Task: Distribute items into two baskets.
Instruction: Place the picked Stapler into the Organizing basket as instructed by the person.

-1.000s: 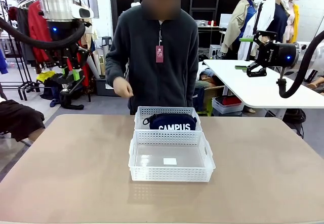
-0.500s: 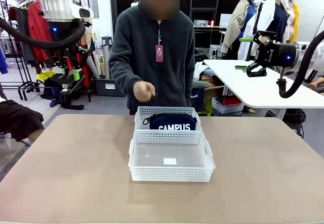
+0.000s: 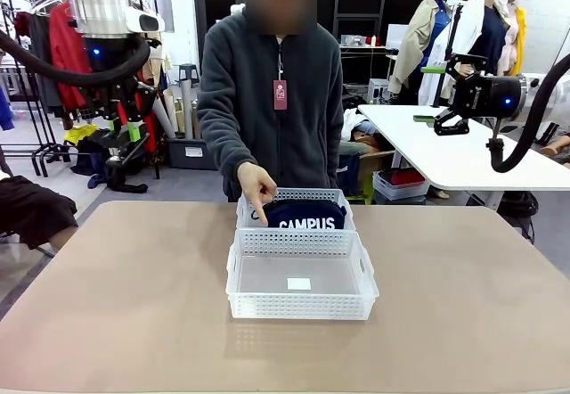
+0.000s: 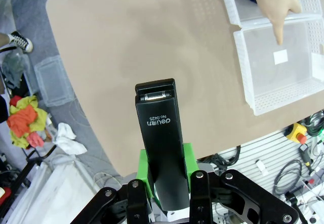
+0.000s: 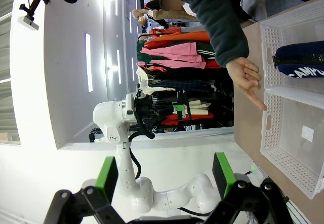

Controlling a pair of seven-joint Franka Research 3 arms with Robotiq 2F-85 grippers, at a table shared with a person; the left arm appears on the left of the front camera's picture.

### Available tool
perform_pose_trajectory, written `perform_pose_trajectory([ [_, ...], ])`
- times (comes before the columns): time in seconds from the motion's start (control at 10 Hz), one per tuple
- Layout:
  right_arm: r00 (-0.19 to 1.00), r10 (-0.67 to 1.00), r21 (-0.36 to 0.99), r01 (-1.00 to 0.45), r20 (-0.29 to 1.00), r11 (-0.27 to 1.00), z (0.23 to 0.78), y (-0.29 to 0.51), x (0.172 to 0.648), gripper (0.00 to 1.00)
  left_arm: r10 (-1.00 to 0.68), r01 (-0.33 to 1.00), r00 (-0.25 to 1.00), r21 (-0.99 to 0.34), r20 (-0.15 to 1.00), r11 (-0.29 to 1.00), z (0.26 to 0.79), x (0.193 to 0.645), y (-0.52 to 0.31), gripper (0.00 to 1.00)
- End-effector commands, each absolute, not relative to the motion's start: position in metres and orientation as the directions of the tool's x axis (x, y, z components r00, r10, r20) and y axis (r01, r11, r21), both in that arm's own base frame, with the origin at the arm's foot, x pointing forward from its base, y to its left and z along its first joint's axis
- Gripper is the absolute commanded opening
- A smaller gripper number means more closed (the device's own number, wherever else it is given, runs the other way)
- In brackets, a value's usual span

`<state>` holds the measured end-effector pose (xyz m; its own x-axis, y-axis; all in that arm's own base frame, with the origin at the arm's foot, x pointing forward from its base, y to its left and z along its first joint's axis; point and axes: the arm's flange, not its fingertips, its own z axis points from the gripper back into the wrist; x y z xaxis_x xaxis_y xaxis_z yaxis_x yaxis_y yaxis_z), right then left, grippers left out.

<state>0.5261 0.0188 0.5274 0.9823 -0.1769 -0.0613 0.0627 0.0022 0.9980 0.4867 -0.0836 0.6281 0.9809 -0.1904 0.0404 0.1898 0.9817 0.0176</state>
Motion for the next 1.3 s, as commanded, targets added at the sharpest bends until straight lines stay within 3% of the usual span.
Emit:
perform_pose_trajectory([
  [0.0,0.979,-0.193,0.998,0.064,-0.064,-0.010,0.529,0.020,0.524,1.00,-0.188,0.187,0.981,0.017,0.038,0.982,0.631,0.485,-0.082,0.00],
  [0.4,0.979,-0.193,0.998,0.064,-0.064,-0.010,0.529,0.020,0.524,1.00,-0.190,0.190,0.981,0.018,0.040,0.982,0.628,0.487,-0.084,0.00],
  [0.6,0.979,-0.193,0.998,0.064,-0.064,-0.010,0.529,0.020,0.524,1.00,-0.363,0.356,0.931,0.102,0.049,0.929,0.635,0.474,-0.099,0.00],
  [1.0,0.979,-0.193,0.998,0.064,-0.064,-0.010,0.529,0.020,0.524,1.00,-0.432,0.421,0.900,0.139,0.063,0.896,0.642,0.465,-0.110,0.00],
  [1.2,0.979,-0.193,0.998,0.064,-0.064,-0.010,0.529,0.020,0.524,1.00,-0.553,0.541,0.831,0.138,0.067,0.830,0.647,0.459,-0.115,0.00],
])
